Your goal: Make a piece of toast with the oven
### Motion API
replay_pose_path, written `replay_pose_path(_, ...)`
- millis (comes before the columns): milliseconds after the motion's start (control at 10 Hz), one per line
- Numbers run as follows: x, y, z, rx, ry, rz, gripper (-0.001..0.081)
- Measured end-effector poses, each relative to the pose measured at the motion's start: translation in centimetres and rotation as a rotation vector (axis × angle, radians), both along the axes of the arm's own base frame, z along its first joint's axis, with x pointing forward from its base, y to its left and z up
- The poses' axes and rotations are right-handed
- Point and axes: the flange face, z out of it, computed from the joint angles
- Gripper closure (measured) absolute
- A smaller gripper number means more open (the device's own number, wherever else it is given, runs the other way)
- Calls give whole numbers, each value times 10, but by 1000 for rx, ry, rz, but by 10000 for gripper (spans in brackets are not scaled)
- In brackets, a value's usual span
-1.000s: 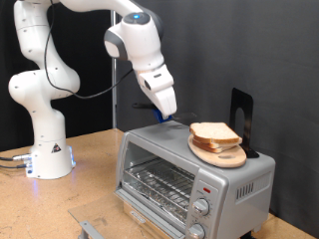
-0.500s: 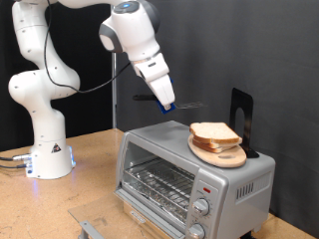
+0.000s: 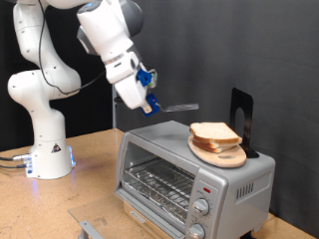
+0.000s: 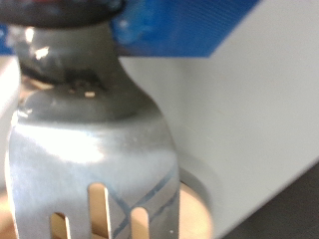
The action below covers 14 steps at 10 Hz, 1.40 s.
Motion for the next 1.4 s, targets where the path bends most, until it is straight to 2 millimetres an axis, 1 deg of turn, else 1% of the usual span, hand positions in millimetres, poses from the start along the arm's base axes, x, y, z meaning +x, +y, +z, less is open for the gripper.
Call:
replay_pose_path(200, -3, -35, -4, -8, 29, -17, 358)
replay_pose_path(300, -6, -48, -5, -7, 37, 0, 358)
replay_pose_path(400, -9, -59, -7, -7, 40, 15, 358)
replay_pose_path(600, -15, -73, -9, -18, 42, 20, 358)
replay_pose_path(800, -16, -76, -11, -21, 49, 22, 358)
replay_pose_path(1000, -15, -72, -15, -13, 82, 17, 358)
replay_pose_path(1100, -12, -69, -17, -9, 107, 20, 358)
replay_pose_path(1400, 6, -61, -19, -9, 147, 25, 358)
